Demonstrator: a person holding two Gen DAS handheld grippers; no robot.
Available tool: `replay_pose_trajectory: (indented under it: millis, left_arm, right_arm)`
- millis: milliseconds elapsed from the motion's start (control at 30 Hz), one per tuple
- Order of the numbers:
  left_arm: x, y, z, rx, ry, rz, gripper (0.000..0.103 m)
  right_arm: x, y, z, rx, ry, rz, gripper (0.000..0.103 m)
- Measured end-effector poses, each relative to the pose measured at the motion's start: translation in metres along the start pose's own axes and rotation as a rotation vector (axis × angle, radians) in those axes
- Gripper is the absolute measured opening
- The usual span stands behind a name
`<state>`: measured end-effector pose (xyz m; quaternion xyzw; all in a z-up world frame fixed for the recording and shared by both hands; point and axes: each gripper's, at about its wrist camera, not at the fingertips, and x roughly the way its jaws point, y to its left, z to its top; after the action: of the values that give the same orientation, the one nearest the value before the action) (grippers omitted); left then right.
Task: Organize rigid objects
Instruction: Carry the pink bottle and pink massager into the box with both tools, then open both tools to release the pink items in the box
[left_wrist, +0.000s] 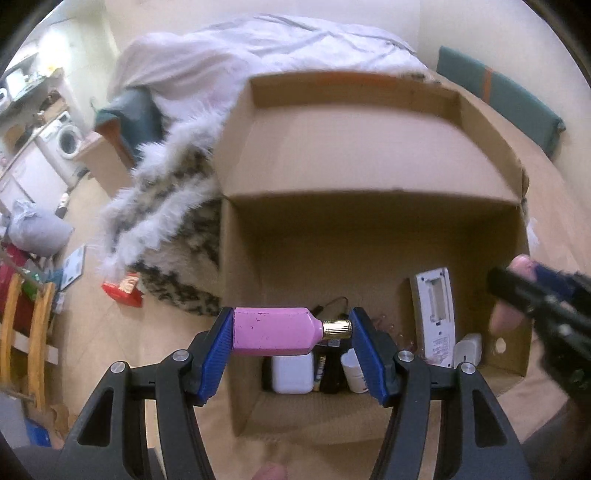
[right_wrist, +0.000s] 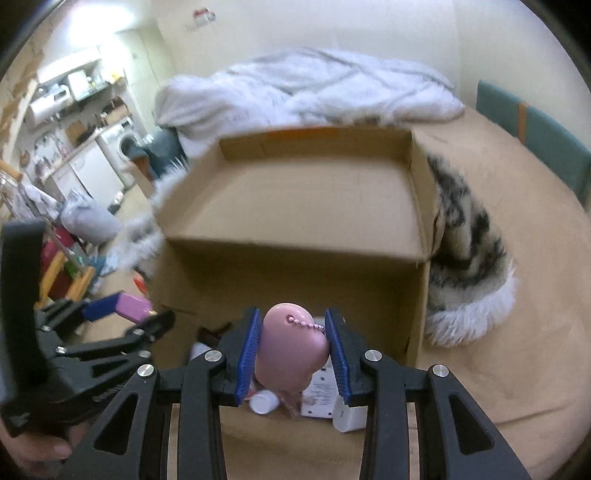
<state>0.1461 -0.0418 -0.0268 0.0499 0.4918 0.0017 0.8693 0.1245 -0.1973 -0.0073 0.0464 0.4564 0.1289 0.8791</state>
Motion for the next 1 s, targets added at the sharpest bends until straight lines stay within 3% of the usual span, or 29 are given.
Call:
replay_pose_trajectory:
  millis: [300,600,1000]
  left_arm:
    - [0.029,-0.007,-0.007,-0.004,0.056,-0.099,0.059]
    - [0.037,-0.011,-0.010,-0.004,0.072,-0.101,0.059]
    - [0.053,-0.013,-0.021,-0.015,0.136,-0.093,0.059]
  right_arm:
    - [0.037,-0.009,-0.017,0.031,0.103,-0.004,0.038]
    - [0.067,-0.015,-0.022,0.059,0.210,-0.022,0.038]
    - [0.076,-0.024,-0.028,0.094,0.261,-0.041,0.038]
